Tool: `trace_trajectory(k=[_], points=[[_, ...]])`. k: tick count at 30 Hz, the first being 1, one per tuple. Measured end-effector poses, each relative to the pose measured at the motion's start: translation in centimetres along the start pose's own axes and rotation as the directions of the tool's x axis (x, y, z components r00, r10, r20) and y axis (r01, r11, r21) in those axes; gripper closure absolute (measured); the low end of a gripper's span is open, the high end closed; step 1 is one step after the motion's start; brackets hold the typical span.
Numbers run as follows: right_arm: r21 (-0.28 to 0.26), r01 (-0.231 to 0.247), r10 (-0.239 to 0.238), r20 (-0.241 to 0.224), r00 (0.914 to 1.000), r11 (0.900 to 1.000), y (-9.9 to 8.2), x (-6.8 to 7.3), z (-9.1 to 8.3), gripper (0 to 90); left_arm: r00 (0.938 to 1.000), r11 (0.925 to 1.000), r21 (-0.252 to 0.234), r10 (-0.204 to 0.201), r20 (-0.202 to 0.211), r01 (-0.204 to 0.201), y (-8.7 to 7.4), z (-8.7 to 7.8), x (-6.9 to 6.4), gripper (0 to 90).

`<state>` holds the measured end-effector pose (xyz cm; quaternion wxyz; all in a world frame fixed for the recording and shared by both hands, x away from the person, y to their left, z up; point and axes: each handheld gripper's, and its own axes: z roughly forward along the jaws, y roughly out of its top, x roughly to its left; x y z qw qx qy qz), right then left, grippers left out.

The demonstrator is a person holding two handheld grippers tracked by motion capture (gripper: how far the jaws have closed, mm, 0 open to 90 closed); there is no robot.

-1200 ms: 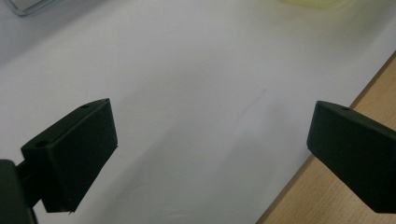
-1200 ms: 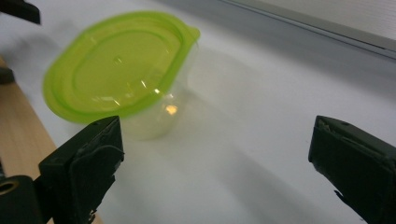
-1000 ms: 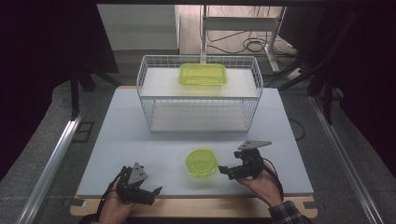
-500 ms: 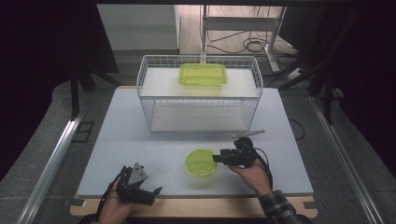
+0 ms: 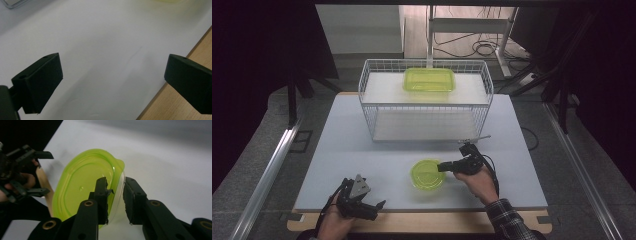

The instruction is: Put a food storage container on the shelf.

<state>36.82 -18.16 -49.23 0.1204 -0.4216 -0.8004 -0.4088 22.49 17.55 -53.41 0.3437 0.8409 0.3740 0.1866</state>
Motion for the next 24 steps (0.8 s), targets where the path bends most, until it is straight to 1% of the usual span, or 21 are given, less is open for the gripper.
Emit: trace_trajectory(k=[2,3,5,8,9,10,15,21,22,24], points=[[0.009,-0.025,0.026,-0.034,0.9991,0.9996,0.0,-0.1,0.0,78.8,1.0000,1.0000,0.000,0.001,-0.001,-0.001,0.0,0.0,0.0,1.6],[0.012,-0.035,0.035,-0.056,0.9978,0.9993,0.0,-0.2,0.0,79.3,1.0000,1.0000,-0.001,0.001,-0.001,-0.001,0.0,0.0,0.0,1.6],[0.024,-0.038,0.040,-0.064,0.9971,0.9990,0.0,-0.1,0.1,80.0,1.0000,1.0000,-0.001,0.001,-0.001,-0.001,0.0,0.0,0.0,1.6],[0.030,-0.046,0.049,-0.091,0.9946,0.9985,0.1,0.0,-0.1,80.8,1.0000,1.0000,-0.001,0.002,-0.001,-0.002,0.0,0.0,0.0,1.6],[0.030,-0.046,0.049,-0.091,0.9946,0.9985,0.1,0.0,-0.1,80.8,1.0000,1.0000,-0.001,0.002,-0.001,-0.002,0.0,0.0,0.0,1.6],[0.025,-0.054,0.057,-0.109,0.9924,0.9982,0.1,0.1,-0.2,81.3,1.0000,1.0000,-0.001,0.002,-0.001,-0.002,0.0,0.0,0.0,1.6],[0.012,-0.041,0.042,-0.087,0.9953,0.9991,0.3,0.4,-0.7,81.5,1.0000,1.0000,-0.004,0.000,-0.003,0.000,0.0,-0.1,0.0,1.6],[-0.017,-0.054,0.052,-0.097,0.9939,0.9984,0.6,0.3,-1.3,81.5,1.0000,1.0000,-0.008,-0.001,-0.006,0.001,0.0,-0.1,0.0,1.6],[-0.032,-0.057,0.054,-0.100,0.9935,0.9979,0.7,0.3,-1.7,81.5,1.0000,0.9999,-0.013,-0.007,-0.006,0.006,0.0,-0.2,0.1,1.6],[-0.042,-0.059,0.055,-0.106,0.9928,0.9973,0.9,0.2,-2.0,81.5,0.9998,0.9995,-0.025,-0.021,-0.001,0.021,0.0,-0.3,0.2,1.6]])
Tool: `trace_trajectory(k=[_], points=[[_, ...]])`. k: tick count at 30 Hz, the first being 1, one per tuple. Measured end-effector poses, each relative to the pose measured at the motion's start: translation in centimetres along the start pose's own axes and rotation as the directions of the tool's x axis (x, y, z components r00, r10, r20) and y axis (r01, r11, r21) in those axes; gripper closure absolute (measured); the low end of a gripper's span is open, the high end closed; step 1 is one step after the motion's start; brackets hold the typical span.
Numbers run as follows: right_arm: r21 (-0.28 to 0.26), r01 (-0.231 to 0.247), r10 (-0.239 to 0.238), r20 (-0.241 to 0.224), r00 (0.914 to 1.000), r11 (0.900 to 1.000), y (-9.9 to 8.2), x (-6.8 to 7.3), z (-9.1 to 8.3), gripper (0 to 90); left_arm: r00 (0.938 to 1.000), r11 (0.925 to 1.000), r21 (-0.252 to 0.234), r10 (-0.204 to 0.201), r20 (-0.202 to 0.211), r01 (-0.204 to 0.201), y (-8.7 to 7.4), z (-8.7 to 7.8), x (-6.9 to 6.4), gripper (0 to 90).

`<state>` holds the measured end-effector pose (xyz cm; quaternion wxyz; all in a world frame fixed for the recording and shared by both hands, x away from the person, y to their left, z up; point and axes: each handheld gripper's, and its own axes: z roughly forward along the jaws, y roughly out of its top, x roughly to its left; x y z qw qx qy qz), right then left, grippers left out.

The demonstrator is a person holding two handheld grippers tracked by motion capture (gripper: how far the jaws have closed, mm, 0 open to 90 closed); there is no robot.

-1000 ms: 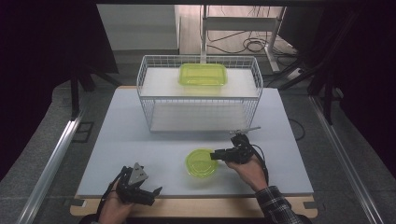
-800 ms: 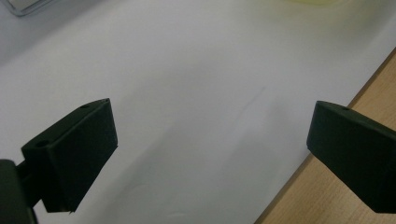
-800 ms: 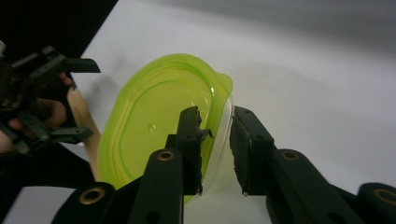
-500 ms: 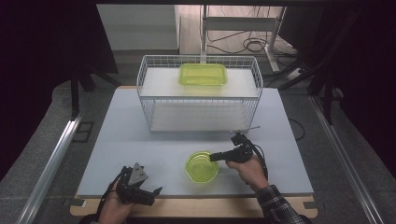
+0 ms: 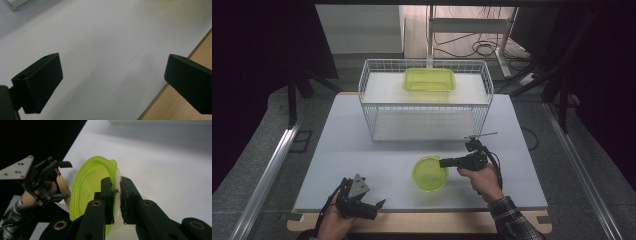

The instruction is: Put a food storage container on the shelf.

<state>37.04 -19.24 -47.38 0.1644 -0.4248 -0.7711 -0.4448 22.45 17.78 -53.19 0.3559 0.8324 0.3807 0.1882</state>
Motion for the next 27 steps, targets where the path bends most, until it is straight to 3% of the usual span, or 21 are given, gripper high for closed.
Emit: trace_trajectory(k=[13,27], points=[[-0.059,-0.004,0.003,-0.019,0.9998,0.9982,1.5,0.8,-1.8,81.6,0.9998,0.9998,-0.009,-0.016,0.011,0.016,0.0,-0.1,0.1,1.6],[-0.121,0.008,-0.012,-0.029,0.9995,0.9927,4.4,2.4,-4.3,81.6,0.9989,0.9990,-0.026,-0.036,0.031,0.037,0.0,-0.2,0.3,1.1]])
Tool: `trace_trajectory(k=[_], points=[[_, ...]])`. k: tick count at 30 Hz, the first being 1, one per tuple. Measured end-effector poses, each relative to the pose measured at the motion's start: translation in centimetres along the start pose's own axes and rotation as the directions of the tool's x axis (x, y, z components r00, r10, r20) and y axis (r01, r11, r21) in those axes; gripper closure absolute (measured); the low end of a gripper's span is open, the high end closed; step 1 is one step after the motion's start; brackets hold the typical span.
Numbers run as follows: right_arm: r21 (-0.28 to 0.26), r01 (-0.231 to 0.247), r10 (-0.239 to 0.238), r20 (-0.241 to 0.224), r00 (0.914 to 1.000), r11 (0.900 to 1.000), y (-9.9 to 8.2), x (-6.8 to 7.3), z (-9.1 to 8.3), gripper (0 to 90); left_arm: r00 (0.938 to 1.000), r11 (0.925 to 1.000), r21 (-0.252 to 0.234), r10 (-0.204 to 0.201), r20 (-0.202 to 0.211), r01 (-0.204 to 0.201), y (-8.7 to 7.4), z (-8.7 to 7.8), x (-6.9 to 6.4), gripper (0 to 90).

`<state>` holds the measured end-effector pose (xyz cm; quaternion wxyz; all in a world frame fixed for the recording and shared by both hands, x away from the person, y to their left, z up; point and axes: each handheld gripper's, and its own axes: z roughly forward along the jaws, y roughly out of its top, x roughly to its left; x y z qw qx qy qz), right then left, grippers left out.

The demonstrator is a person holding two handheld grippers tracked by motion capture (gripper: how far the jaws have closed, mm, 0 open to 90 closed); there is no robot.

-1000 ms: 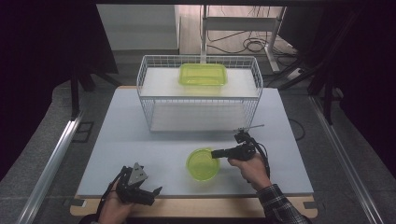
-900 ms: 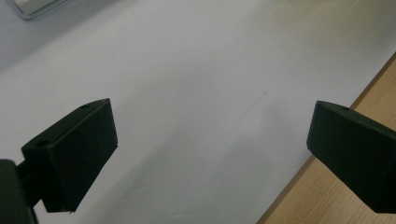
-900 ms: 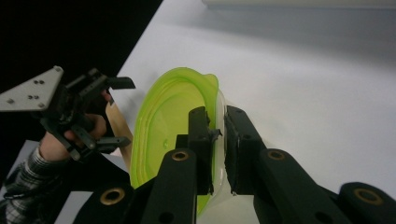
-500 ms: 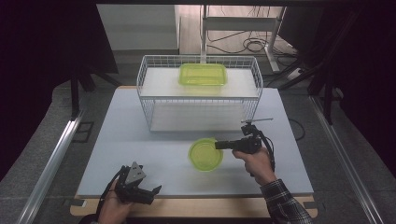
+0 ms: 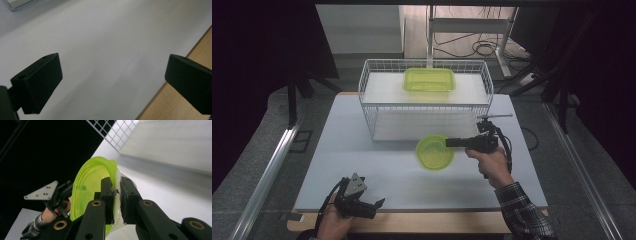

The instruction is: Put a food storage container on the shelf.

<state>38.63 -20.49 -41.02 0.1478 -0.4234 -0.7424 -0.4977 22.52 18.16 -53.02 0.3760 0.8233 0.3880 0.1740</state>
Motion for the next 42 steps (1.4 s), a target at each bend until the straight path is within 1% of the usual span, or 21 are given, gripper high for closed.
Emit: trace_trajectory(k=[3,6,7,10,12,17,18,19,22,24,32,36,42], points=[[-0.017,0.002,-0.002,-0.005,1.0000,0.9999,1.1,0.5,-0.6,81.6,1.0000,1.0000,0.002,0.001,0.003,-0.001,0.0,0.0,0.0,1.0],[-0.024,0.000,0.000,-0.005,1.0000,0.9997,1.5,0.7,-0.9,81.6,1.0000,1.0000,0.001,0.000,0.002,0.000,0.0,0.0,0.0,1.0],[-0.032,-0.001,0.001,-0.007,1.0000,0.9995,2.0,0.9,-1.1,81.6,1.0000,1.0000,0.002,0.002,0.001,-0.002,0.0,0.0,0.0,1.0],[-0.039,-0.003,0.003,-0.007,1.0000,0.9992,2.4,1.1,-1.4,81.6,1.0000,1.0000,0.003,0.002,0.002,-0.002,0.0,0.0,0.0,1.0],[-0.055,-0.008,0.007,-0.009,0.9999,0.9985,3.2,1.3,-1.8,81.6,1.0000,1.0000,0.003,0.002,0.002,-0.002,0.0,0.0,0.0,1.0],[-0.074,-0.013,0.013,-0.006,0.9999,0.9972,4.3,1.6,-2.5,81.6,1.0000,1.0000,0.002,0.000,0.004,0.000,0.0,0.0,0.1,1.0],[-0.074,-0.013,0.013,-0.006,0.9999,0.9972,4.3,1.6,-2.5,81.6,1.0000,1.0000,0.002,0.000,0.004,0.000,0.0,0.0,0.1,1.0],[-0.083,-0.009,0.008,-0.001,1.0000,0.9965,4.9,1.9,-2.8,81.6,1.0000,1.0000,0.002,0.000,0.004,0.000,0.0,0.0,0.1,1.0],[-0.094,0.001,0.000,0.006,1.0000,0.9956,5.6,2.3,-3.2,81.6,1.0000,1.0000,0.002,0.001,0.005,-0.001,0.0,0.0,0.1,0.8],[-0.104,0.000,0.000,0.002,1.0000,0.9946,6.2,2.5,-3.4,81.6,1.0000,1.0000,0.001,0.001,0.008,-0.001,0.0,0.0,0.0,0.7],[-0.133,0.004,-0.004,0.000,1.0000,0.9912,8.3,3.5,-3.9,81.6,1.0000,1.0000,0.002,0.001,0.009,-0.001,0.0,0.0,0.0,0.6],[-0.153,-0.002,0.001,-0.008,1.0000,0.9883,9.4,4.0,-4.2,81.6,1.0000,1.0000,0.001,0.000,0.010,0.000,0.0,0.0,0.0,0.6],[-0.181,0.005,-0.004,0.004,1.0000,0.9834,10.9,4.7,-4.5,81.6,0.9999,1.0000,0.003,0.000,0.011,0.000,0.0,0.1,0.0,0.6]])
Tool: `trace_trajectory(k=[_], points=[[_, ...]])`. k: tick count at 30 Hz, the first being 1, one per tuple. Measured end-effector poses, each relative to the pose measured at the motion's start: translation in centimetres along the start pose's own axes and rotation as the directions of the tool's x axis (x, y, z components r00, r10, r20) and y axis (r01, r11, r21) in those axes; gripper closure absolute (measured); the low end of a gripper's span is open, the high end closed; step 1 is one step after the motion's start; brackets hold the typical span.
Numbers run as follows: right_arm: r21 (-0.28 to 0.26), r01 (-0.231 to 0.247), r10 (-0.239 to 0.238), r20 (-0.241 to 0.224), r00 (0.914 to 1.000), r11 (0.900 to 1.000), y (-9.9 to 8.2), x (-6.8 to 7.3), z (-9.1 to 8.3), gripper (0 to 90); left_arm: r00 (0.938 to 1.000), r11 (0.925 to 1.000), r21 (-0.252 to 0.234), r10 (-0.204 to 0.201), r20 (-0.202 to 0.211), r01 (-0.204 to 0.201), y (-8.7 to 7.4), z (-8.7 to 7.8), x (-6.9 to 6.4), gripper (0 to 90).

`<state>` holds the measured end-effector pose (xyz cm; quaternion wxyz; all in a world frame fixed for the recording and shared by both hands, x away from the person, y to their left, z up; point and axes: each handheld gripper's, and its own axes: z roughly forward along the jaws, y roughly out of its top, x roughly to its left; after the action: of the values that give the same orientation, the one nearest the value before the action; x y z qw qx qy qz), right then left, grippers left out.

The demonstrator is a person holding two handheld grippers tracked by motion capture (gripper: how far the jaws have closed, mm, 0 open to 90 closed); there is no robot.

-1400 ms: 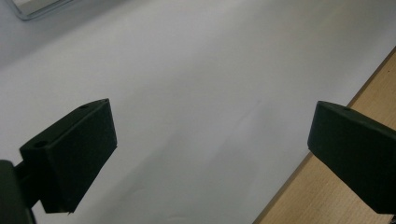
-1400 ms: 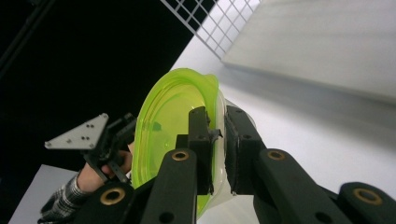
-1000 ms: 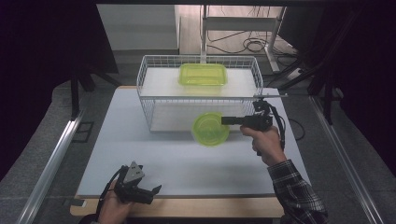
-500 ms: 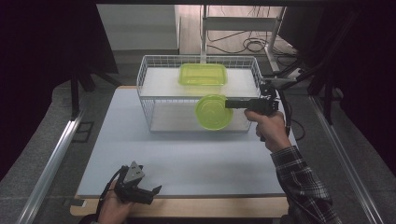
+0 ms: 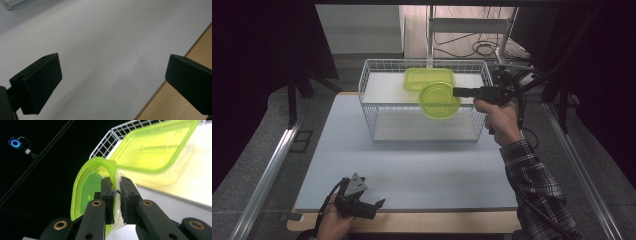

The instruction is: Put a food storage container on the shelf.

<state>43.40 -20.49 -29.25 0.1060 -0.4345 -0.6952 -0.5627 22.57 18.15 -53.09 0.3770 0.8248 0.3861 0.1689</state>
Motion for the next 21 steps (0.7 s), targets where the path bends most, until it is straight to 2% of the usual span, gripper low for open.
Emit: trace_trajectory(k=[14,21], points=[[-0.067,0.007,-0.003,0.048,0.9988,0.9978,3.1,0.9,0.8,81.6,1.0000,1.0000,0.007,0.004,-0.003,-0.004,0.0,0.0,-0.1,0.6],[-0.099,0.003,0.005,0.083,0.9965,0.9950,4.8,1.2,2.1,81.6,1.0000,0.9999,0.010,0.006,-0.004,-0.006,0.0,0.0,-0.1,0.6]])
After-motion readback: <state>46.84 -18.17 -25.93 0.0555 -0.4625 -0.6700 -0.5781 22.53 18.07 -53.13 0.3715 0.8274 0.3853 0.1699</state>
